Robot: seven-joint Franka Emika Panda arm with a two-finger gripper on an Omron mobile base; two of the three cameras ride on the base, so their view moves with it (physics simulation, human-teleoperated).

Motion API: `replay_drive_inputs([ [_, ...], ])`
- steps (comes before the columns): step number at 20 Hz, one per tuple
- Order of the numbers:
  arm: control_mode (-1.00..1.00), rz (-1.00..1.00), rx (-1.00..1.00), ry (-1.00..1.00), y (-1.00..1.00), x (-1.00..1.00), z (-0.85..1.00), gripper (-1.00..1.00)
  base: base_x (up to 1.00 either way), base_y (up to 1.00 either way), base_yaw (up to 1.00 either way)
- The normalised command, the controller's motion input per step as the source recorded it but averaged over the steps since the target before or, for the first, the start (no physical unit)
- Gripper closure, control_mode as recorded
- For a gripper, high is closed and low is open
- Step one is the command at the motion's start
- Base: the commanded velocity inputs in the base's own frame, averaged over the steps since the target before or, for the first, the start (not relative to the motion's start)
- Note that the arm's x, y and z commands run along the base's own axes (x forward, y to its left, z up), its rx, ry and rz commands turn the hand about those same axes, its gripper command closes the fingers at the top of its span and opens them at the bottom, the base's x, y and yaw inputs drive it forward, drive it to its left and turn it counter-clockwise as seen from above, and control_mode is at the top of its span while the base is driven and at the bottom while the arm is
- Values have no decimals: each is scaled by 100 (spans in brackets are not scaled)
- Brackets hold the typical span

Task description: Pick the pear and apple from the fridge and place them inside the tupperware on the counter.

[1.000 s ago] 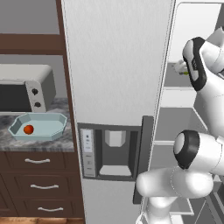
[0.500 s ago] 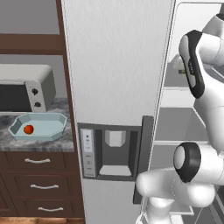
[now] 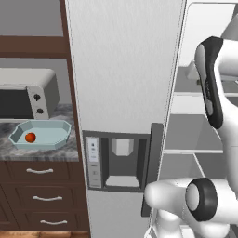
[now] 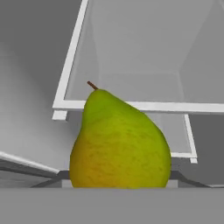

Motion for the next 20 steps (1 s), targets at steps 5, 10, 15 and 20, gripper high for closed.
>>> replay_drive_inputs([
  [5, -100, -14, 0, 2, 21, -86, 15, 100, 0, 0, 0],
  [10, -100, -11, 0, 6, 21, -84, 17, 100, 0, 0, 0],
  [15, -100, -6, 0, 14, 26, -71, 3, 100, 0, 0, 0],
  [20, -100, 0, 0, 0, 28, -77, -9, 100, 0, 0, 0],
])
